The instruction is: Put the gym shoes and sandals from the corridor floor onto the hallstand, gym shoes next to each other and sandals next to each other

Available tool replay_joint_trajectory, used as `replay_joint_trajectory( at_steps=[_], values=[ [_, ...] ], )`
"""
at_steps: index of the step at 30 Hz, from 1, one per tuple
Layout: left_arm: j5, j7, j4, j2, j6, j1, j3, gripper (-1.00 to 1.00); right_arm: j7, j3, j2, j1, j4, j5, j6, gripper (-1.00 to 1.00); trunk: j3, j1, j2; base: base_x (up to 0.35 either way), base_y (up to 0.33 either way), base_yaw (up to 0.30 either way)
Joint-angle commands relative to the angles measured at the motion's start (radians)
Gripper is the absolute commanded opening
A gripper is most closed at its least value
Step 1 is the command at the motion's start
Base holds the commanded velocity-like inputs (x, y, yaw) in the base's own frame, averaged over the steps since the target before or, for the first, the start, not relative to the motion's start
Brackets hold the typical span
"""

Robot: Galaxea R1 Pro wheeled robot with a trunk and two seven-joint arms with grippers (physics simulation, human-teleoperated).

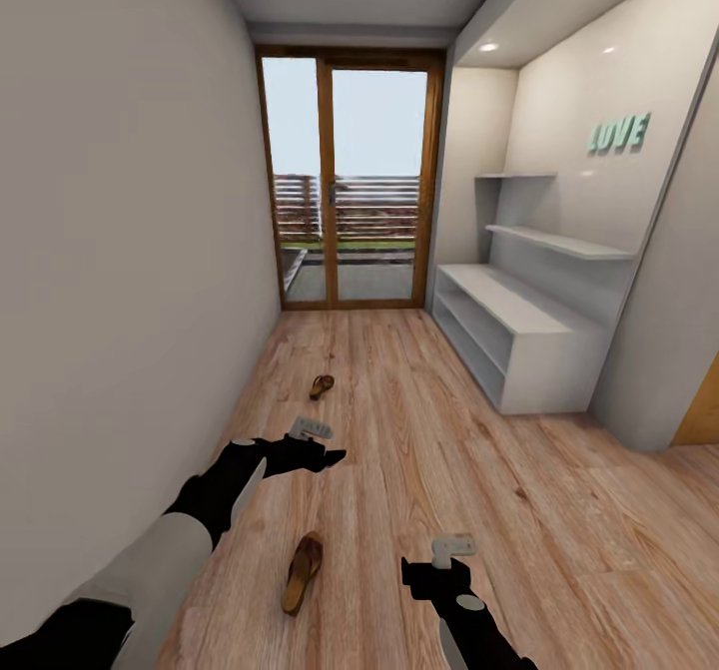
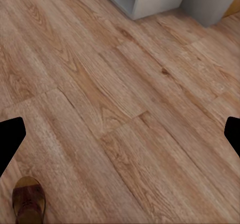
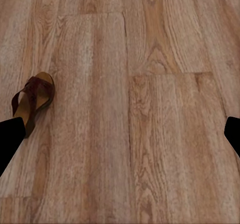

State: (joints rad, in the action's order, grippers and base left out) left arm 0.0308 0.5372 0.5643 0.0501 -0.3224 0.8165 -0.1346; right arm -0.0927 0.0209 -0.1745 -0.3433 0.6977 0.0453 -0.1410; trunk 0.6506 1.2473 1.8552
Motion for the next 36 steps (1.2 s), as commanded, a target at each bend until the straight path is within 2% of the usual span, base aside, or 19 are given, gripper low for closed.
replay_joint_trajectory(
  at_steps=[1, 18, 24, 36],
  values=[
    [0.003, 0.003, 0.001, 0.0, -0.004, 0.0, 0.001, 1.0, -0.005, 0.002, 0.0, 0.0, 0.002, 0.005, -0.007, 1.0, 0.004, 0.004, 0.008, 0.0, 0.0, 0.0],
    [0.006, 0.004, 0.003, -0.005, 0.003, -0.038, 0.006, 1.0, -0.007, 0.004, 0.0, 0.0, 0.005, 0.005, -0.005, 1.0, 0.059, 0.069, 0.127, 0.0, 0.0, 0.0],
    [0.004, 0.005, 0.007, -0.017, 0.004, -0.039, 0.006, 1.0, -0.007, 0.004, 0.0, 0.0, 0.005, 0.005, -0.006, 1.0, 0.086, 0.092, 0.169, 0.0, 0.0, 0.0],
    [0.003, 0.004, 0.012, -0.022, 0.005, -0.039, 0.006, 1.0, -0.007, 0.003, 0.0, 0.0, 0.006, 0.005, -0.006, 1.0, 0.142, 0.138, 0.253, 0.0, 0.0, 0.0]
  ],
)
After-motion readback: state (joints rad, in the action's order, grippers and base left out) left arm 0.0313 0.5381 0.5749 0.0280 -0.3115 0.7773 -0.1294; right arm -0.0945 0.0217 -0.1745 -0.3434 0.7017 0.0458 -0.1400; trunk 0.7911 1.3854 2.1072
